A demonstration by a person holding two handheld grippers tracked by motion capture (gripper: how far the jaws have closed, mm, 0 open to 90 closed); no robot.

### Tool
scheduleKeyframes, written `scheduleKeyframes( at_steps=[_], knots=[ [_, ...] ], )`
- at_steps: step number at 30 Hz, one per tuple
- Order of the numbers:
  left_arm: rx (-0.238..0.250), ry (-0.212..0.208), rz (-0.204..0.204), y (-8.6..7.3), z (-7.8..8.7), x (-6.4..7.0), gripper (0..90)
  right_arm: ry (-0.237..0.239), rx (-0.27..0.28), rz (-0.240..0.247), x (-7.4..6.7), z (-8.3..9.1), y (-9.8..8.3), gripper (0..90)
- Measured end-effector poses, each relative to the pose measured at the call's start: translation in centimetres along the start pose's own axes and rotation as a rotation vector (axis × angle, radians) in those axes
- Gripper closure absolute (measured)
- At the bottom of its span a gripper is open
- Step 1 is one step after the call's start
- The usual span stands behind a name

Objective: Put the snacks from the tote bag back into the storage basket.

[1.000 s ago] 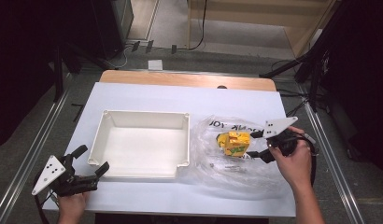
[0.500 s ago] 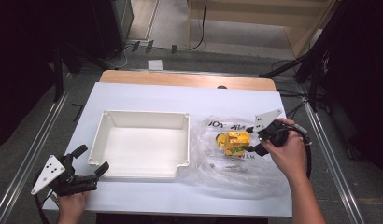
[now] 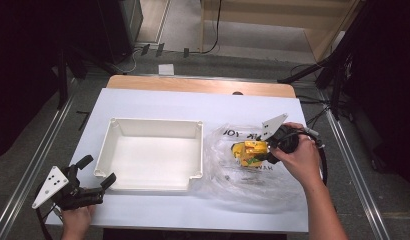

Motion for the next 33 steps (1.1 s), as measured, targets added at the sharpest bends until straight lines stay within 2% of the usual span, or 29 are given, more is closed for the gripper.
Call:
scheduleKeyframes(
  at_steps=[11, 23, 25, 33],
  knots=[
    [0.002, -0.003, 0.004, 0.0, 0.0, -0.1, 0.0, 0.038, -0.072, 0.031, -0.2, -1.2, 0.5, 44.3],
    [0.007, -0.001, 0.012, 0.1, 0.0, -0.1, 0.0, 0.043, -0.123, 0.073, -0.2, -1.4, 0.7, 45.1],
    [0.007, -0.001, 0.013, 0.1, 0.0, -0.1, 0.0, 0.050, -0.128, 0.088, -0.1, -1.4, 0.7, 45.2],
    [0.006, -0.001, 0.011, 0.1, 0.0, -0.1, 0.0, 0.058, -0.129, 0.084, -0.2, -1.7, 1.0, 44.6]
  ],
)
Point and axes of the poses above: each handheld gripper's, and its own axes: z roughly backward along the jaws, y roughly out of its top, x roughly to its right, the point moved 7 cm from there along -z, roughly forward along the jaws, and after that the axes turned 12 degrees about x, right-handed, at the moved point
